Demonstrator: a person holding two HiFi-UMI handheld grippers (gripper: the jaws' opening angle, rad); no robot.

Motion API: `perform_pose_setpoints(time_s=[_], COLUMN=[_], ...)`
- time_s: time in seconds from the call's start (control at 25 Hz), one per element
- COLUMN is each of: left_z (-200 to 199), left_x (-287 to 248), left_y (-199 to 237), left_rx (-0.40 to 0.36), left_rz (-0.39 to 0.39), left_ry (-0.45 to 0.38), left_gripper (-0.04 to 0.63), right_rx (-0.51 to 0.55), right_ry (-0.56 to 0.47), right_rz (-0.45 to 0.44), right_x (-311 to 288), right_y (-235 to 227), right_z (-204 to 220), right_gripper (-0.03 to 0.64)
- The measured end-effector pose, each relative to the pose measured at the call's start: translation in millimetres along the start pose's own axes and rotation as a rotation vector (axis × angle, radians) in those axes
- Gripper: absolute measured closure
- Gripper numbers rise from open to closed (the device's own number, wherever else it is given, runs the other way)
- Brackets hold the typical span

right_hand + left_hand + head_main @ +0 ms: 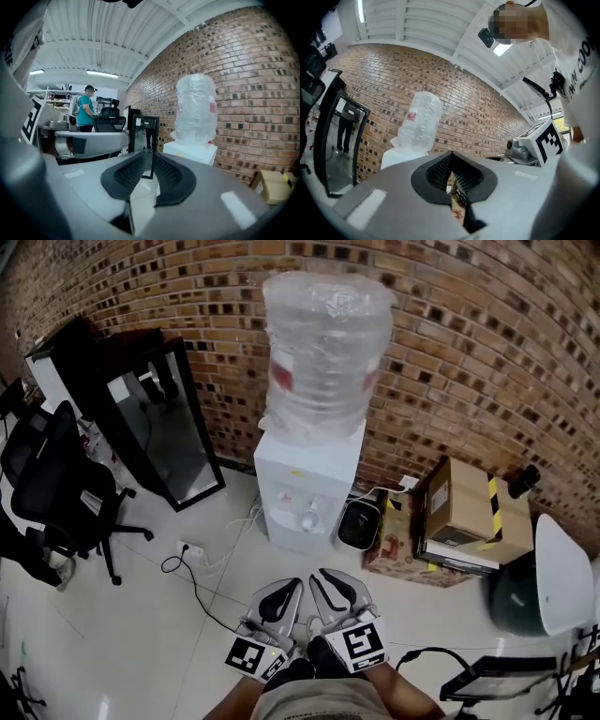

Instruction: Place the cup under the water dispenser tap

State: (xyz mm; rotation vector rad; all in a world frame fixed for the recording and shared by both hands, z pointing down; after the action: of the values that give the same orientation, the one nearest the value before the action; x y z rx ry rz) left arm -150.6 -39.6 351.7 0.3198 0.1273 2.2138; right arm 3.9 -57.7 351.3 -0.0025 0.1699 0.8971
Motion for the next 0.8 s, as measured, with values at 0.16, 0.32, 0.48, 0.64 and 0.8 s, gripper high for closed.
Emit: perform_pose_setpoints(time_s=[0.16,0.32,0.48,0.64,0.8], left_z=[-4,-4,-8,-11,-14], left_x=[11,21,24,29,32], left_y=[-11,-17,-27,-38,-56], left_rx=[0.000,0.007,0.018,0.010,-0.006], left_rz=[0.030,0.035,0.046,0.048,0.047], left_ry=[0.007,0.021,0.011,0.009,0.005], left_gripper=[0.603,0.603,0.603,0.603,0.603], right_rx=[0.003,-0.029,-0.038,-0.039,-0.037], right_ry=[-0.002,0.023,0.051,0.045,0.023], right_rz=[0.002,0.005,0.008,-0.002,-0.008], right_x=[20,38,49,58,75], right_y=[8,17,18,20,21], right_z=[-1,7,17,15,12], right_gripper=[0.561,0.584,0.604,0.611,0.611])
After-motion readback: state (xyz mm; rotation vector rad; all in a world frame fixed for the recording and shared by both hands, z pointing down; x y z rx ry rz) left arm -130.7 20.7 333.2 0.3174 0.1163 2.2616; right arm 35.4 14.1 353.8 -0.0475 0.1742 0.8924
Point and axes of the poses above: the fingertips, and each gripper's own axes: x backward along the fingers, y to its left, z out of its underside, the point moved 10 cm from there along x, backward along the fingers, and after that the axes turned 5 degrees about -y, right-handed, at the moved point
